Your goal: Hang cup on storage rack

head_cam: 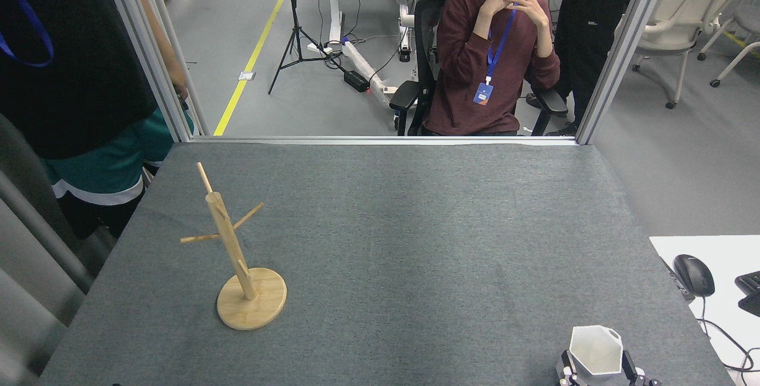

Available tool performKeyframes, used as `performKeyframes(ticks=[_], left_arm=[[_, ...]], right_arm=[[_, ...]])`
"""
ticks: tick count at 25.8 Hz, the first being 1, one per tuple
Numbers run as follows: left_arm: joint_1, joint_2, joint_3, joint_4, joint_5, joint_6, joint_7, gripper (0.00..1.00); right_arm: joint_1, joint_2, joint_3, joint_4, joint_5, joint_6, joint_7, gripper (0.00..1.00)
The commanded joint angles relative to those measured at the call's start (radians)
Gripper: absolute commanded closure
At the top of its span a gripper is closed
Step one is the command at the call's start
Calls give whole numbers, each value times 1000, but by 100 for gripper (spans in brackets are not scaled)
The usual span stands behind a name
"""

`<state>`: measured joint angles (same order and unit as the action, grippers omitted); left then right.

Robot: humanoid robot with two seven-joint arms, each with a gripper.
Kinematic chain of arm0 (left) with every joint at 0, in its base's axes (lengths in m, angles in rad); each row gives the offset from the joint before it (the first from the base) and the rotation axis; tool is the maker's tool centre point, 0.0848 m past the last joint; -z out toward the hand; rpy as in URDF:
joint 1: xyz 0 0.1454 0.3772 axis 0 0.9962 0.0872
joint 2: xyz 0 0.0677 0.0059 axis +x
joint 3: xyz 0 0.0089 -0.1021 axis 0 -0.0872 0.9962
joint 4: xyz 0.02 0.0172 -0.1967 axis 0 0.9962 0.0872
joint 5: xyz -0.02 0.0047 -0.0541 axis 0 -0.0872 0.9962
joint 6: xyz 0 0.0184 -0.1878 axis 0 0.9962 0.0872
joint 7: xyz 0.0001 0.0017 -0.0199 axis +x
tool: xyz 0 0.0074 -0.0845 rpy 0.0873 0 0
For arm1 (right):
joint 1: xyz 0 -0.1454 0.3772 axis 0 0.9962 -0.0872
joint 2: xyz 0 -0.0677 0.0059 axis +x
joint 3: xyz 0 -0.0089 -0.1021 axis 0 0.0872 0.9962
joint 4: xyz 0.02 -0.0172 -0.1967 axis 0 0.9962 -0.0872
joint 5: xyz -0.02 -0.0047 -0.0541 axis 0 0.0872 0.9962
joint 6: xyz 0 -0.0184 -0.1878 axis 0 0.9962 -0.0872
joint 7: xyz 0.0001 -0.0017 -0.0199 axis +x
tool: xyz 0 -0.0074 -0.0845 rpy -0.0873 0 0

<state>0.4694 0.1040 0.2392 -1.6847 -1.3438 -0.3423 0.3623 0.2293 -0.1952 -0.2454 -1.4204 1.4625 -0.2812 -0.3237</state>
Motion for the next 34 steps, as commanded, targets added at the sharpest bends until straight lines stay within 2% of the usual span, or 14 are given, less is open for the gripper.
performKeyframes(ticks=[1,11,12,14,16,18,24,29,34], left_arm=[[0,0,0,0,0,-1,1,0],[-2,-1,-1,-3,0,-1,1,0],[-2,-1,0,-1,0,-1,1,0],[-2,-1,0,-3,0,-1,1,0],[-2,-1,-1,-3,0,-1,1,0],[-2,-1,-1,-4,0,-1,1,0],[-2,-1,-1,-9,0,-1,1,0],[-2,-1,-3,-26,-2,0,0,0],[-8,-9,-58,-27,-17,0,0,0]], right_arm=[[-1,2,0,2,-1,1,0,2],[-28,-1,0,21,1,1,-3,3],[-27,0,0,20,1,1,-5,7],[-21,-1,1,20,4,1,-6,23],[-18,-1,1,20,13,-1,-8,35],[-16,-3,1,20,15,-3,-9,40],[-16,2,-2,0,12,-13,-29,40],[-18,2,-9,-91,2,-33,-43,42],[-33,48,-9,-172,-2,-39,-60,43]])
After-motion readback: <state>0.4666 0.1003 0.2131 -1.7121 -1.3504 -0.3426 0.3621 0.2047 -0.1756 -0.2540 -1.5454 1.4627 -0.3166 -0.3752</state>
